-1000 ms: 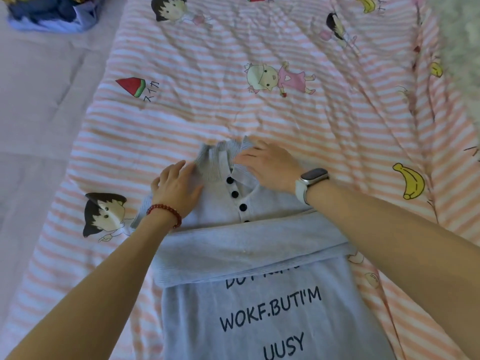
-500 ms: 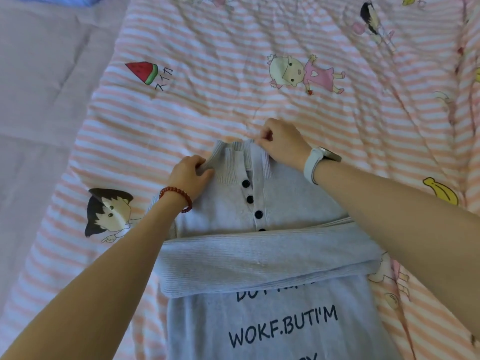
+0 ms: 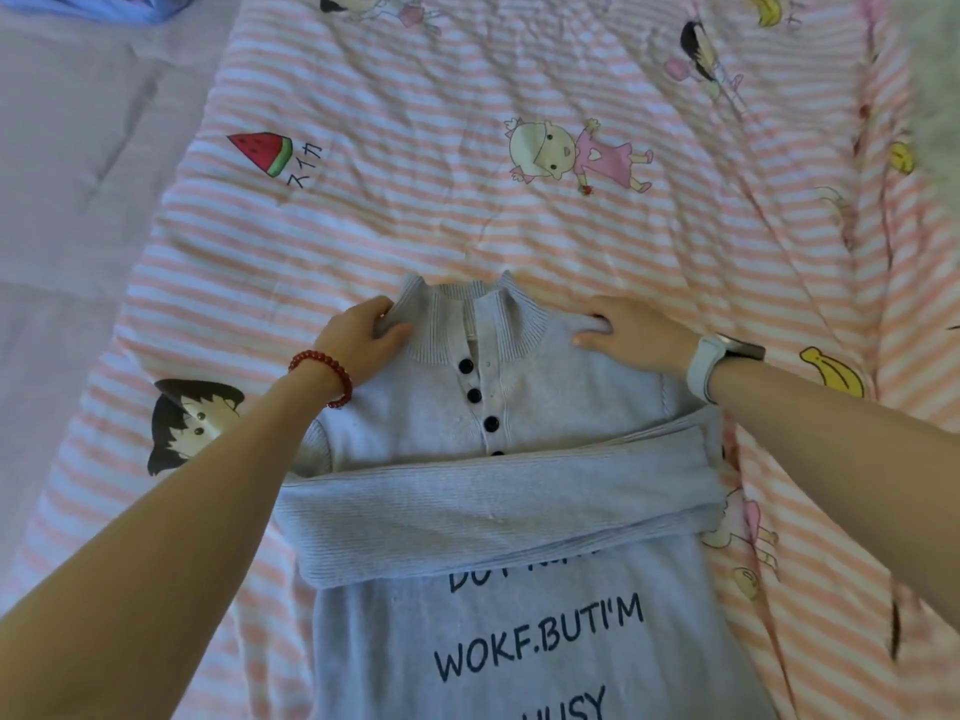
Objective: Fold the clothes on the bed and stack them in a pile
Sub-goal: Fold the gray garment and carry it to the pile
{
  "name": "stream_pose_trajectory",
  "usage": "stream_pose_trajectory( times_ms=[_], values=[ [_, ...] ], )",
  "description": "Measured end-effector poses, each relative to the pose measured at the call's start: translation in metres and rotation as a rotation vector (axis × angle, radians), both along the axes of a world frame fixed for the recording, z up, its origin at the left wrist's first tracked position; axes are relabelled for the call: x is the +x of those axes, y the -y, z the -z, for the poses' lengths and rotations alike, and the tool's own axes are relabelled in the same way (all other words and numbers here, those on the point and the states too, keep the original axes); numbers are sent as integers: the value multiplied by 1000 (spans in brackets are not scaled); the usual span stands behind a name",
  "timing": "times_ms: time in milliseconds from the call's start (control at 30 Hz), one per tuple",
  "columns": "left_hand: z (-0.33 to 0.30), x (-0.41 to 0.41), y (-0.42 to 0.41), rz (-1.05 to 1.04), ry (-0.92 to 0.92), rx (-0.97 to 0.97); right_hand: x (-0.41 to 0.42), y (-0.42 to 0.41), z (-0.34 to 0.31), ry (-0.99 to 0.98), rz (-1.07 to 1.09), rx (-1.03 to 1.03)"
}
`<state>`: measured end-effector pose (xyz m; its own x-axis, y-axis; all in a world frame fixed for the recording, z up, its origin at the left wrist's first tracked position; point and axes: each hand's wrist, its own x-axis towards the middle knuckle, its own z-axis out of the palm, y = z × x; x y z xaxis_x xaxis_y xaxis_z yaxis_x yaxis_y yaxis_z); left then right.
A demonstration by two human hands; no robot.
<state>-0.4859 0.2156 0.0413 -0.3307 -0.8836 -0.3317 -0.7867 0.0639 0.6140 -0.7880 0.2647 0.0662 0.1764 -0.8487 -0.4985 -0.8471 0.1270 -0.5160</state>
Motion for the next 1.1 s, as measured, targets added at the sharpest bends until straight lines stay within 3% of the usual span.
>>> stream_pose_trajectory(
  times_ms=[133,233,367,500,700,833,900,1000,1067,1100],
  values=[
    [-32,3,-29,56,-62,-202,4,-32,-17,-110,-66,-357],
    [-59,11,-69,74,-122,-340,2,-68,-33,-125,-70,-513],
    [-84,16,-143,134,-168,-484,0,-128,-47,-151,-107,-553],
    [-87,26,-227,257,-88,-567,-4,-198,-49,-200,-194,-465],
    [-71,36,-334,429,-28,-411,-15,-296,-40,-264,-469,-626],
    [-55,37,-367,729,447,77,-25,-341,-31,-389,-627,-367],
    [-56,41,-369,665,435,148,-25,-347,-35,-400,-619,-315],
    [-70,36,-353,411,161,-175,-20,-337,-38,-340,-530,-457],
    [-70,33,-339,318,174,-429,-9,-321,-41,-331,-446,-526],
    [-68,29,-330,276,245,-414,-1,-311,-42,-343,-409,-530]
  ],
)
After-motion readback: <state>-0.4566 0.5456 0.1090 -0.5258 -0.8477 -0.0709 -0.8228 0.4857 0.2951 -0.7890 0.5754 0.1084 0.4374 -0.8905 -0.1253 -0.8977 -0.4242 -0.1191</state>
